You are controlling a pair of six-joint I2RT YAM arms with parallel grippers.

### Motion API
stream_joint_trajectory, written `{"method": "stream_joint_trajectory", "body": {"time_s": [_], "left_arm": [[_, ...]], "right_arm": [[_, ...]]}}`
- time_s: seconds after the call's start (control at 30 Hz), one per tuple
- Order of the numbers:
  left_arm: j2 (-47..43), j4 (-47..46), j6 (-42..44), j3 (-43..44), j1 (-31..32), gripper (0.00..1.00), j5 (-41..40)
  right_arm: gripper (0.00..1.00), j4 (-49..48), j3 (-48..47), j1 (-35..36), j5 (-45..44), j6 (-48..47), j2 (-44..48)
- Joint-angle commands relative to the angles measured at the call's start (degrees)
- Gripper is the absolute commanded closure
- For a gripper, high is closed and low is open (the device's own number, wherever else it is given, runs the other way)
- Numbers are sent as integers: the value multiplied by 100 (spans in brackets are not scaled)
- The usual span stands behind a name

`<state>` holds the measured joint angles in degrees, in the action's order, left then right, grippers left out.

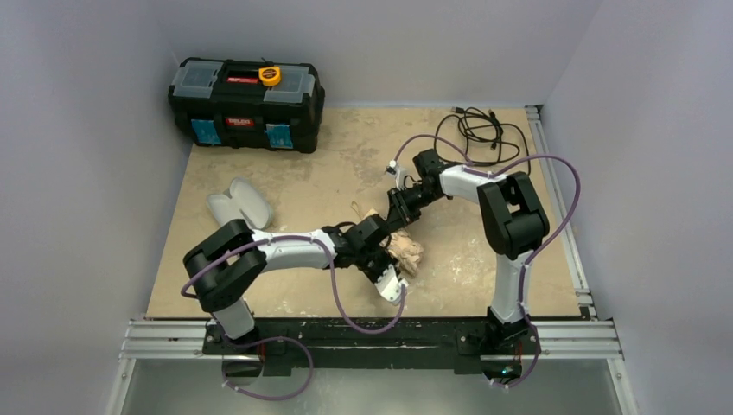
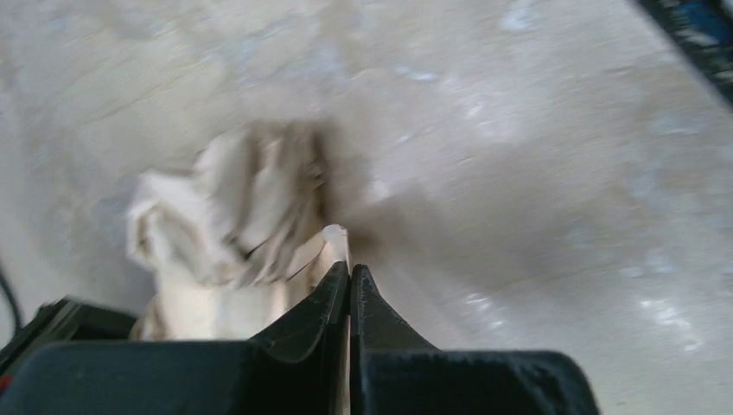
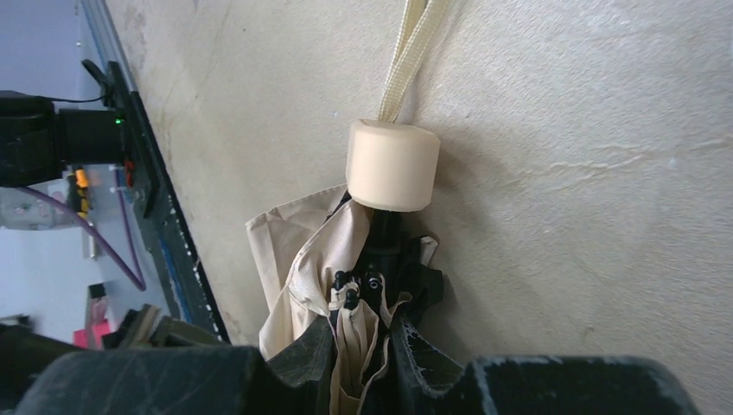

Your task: Open the umbrella

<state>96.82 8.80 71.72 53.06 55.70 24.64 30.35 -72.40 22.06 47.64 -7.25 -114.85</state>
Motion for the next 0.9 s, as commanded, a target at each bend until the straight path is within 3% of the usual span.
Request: {"method": "stream_joint_trajectory", "body": {"time_s": [0.0,0.13,0.23,0.27,0.37,0.53,0.67,0.77,0.87], "left_arm": [[105,996,78,-224,447,100,271],[284,1067,-83,-265,481,100,-42],[241,1003,-353,-283,471,100,-213],[178,978,-439,-293,424,100,-214],[-155,858,-716,-363,259,100,-169],[-870,1025,-1069,-130,-139,100,-55],[-911,1222,-713,-165,-208,100,-115],[-882,1408,-907,-121,-195,72,-45],[-1201,1545,-1554,22,-352,54,221]], "right_arm": [[100,0,64,-41,-691,-499,-448],[97,270,-55,-43,-422,-709,-450],[47,533,-316,-54,-94,-644,-259],[36,588,-438,-73,-31,-556,-152],[19,686,-958,-256,-47,-301,266],[16,1354,-1989,-996,-278,-431,315],[20,1879,-2206,-1282,-418,-711,223],[22,1699,-1629,-1268,-472,-289,520],[19,1317,-904,-1169,-744,213,1015]]}}
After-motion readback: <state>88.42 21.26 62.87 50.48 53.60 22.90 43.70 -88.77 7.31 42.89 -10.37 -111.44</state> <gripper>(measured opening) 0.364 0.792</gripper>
